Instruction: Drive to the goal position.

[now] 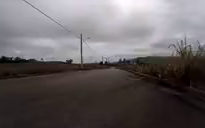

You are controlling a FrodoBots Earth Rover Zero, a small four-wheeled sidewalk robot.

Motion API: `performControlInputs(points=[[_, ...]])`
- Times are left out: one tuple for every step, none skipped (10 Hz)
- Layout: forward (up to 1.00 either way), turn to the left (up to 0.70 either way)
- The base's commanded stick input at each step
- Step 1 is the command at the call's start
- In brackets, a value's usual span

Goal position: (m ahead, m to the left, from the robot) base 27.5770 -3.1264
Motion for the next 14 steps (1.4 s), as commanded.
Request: performControlInputs(points=[[0.70, 0.00], [0.70, 0.00], [0.70, 0.00], [0.70, 0.00], [0.70, 0.00], [0.70, 0.00], [0.70, 0.00], [0.70, 0.00], [0.70, 0.00], [0.70, 0.00], [0.70, 0.00], [0.70, 0.00], [0.70, 0.00], [0.70, 0.00]])
